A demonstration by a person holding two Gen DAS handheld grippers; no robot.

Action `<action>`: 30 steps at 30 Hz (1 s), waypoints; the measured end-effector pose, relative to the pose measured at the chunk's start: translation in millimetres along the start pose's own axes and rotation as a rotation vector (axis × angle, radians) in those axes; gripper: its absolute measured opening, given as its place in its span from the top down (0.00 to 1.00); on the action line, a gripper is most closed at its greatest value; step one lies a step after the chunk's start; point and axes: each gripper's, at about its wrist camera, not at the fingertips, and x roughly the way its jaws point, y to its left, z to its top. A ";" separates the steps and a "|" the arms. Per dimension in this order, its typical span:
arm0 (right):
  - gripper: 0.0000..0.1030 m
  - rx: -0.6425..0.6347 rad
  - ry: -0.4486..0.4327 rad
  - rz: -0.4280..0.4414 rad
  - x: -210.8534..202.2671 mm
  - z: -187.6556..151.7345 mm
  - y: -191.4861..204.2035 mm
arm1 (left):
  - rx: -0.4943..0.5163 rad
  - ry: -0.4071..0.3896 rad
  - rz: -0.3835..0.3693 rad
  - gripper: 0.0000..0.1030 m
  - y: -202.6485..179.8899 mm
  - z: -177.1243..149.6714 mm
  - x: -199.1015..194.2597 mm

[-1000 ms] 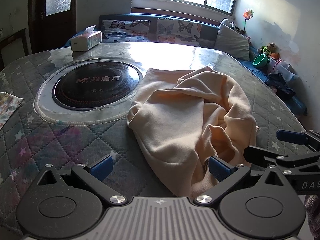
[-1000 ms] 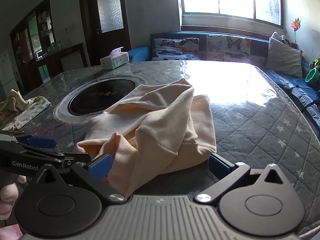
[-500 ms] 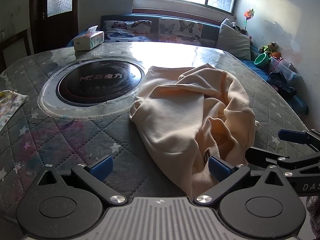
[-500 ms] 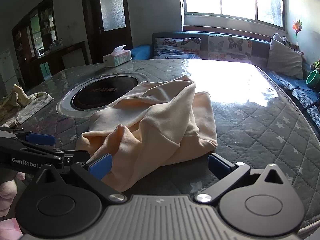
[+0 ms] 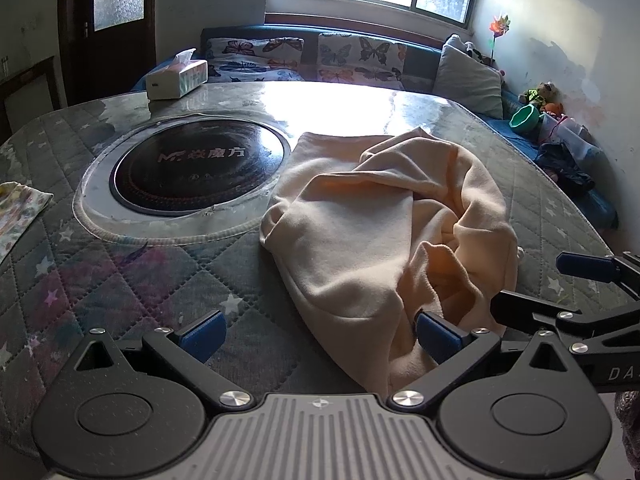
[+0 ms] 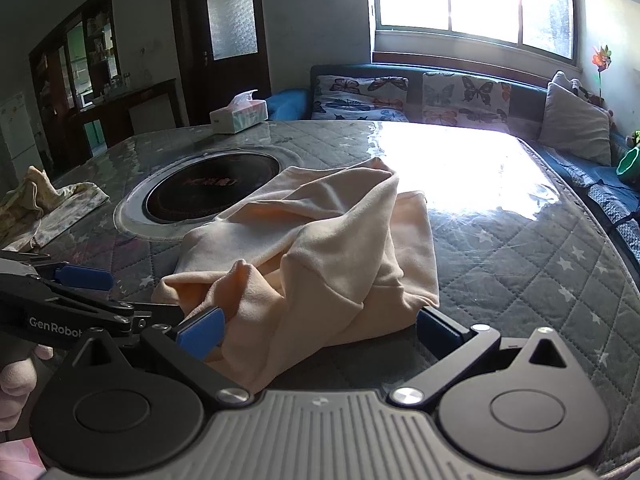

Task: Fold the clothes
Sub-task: 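Move both grippers over the crumpled peach sweatshirt, positioning to grasp it, then grasp a sweatshirt edge with the left gripper while the right gripper grasps another edge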

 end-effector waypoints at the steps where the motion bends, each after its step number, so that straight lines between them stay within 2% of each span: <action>1: 0.00 0.000 0.002 0.001 0.3 -0.1 0.1 | 0.000 0.001 0.001 0.00 0.1 0.0 0.0; 9: 0.00 -0.003 0.008 0.004 1.9 1.7 -1.0 | 0.011 -0.003 -0.002 0.00 -0.5 3.1 -2.2; 20: 0.01 -0.014 -0.028 -0.005 6.3 27.2 -17.2 | 0.063 -0.046 -0.015 0.00 -2.6 28.5 -0.5; 25: 0.08 -0.010 -0.043 -0.005 16.3 48.9 -32.0 | 0.097 -0.064 -0.037 0.01 -5.3 45.8 7.1; 30: 0.13 0.011 -0.039 -0.003 34.1 69.8 -49.6 | 0.170 -0.093 -0.062 0.11 -12.1 64.9 22.8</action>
